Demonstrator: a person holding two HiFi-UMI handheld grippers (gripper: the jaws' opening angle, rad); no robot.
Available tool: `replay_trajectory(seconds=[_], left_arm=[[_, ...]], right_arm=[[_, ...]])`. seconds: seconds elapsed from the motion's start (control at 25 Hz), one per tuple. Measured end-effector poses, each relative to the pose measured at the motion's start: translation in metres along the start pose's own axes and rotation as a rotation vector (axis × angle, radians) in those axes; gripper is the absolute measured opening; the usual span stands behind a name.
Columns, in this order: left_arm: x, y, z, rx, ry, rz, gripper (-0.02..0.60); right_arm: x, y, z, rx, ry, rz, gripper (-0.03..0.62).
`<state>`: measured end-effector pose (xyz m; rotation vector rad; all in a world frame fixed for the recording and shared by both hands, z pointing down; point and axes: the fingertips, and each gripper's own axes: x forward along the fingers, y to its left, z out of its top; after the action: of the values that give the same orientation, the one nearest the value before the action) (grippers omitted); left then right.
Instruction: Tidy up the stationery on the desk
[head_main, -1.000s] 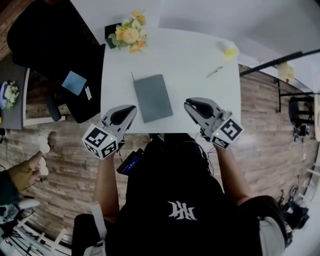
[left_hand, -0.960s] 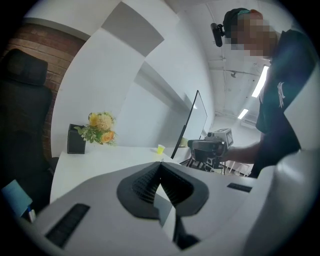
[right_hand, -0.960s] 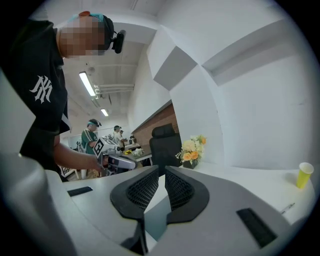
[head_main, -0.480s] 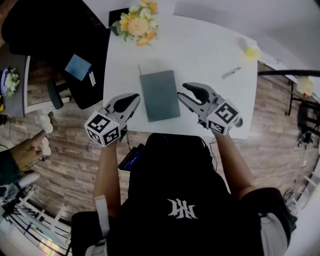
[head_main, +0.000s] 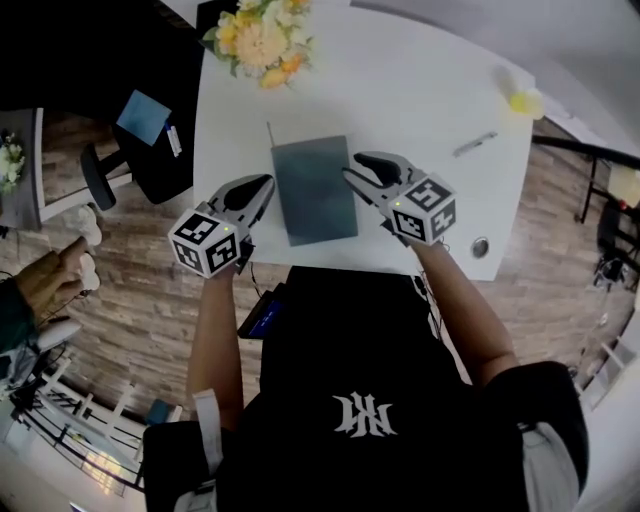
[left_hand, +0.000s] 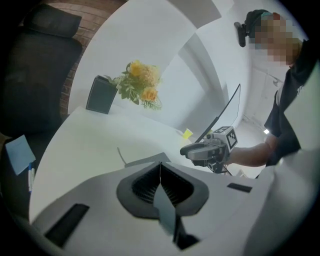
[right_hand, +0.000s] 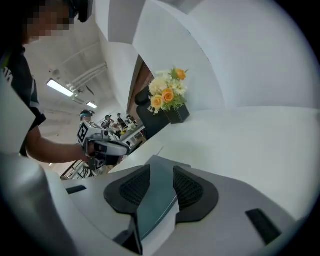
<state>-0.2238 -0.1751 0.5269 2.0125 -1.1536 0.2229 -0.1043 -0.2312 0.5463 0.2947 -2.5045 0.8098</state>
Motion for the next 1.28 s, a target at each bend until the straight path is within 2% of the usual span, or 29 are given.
replay_trajectory(seconds=[0.16, 0.4, 0.76, 0.96, 1.28], left_arm=[[0.016, 0.011, -0.013, -0.036, 0.06, 0.018, 0.013], [0.027, 0.027, -0.028, -0.079, 0.136, 0.089, 0.072], [0.032, 0.045, -0.04, -0.103, 0.213, 0.184, 0.109], [0.036, 0.045, -0.046, -0.103, 0.248, 0.198, 0.109], [0.041, 0.046, -0.051, -0.082, 0.284, 0.201, 0.11]], right_arm=[[0.018, -0.008, -0.016, 0.041, 0.064, -0.013, 0.158], [0.03, -0.022, -0.028, 0.069, 0.128, -0.071, 0.158], [0.036, -0.033, -0.036, 0.092, 0.174, -0.099, 0.156], [0.039, -0.036, -0.037, 0.074, 0.206, -0.129, 0.141], [0.041, -0.036, -0.037, 0.067, 0.22, -0.127, 0.138]])
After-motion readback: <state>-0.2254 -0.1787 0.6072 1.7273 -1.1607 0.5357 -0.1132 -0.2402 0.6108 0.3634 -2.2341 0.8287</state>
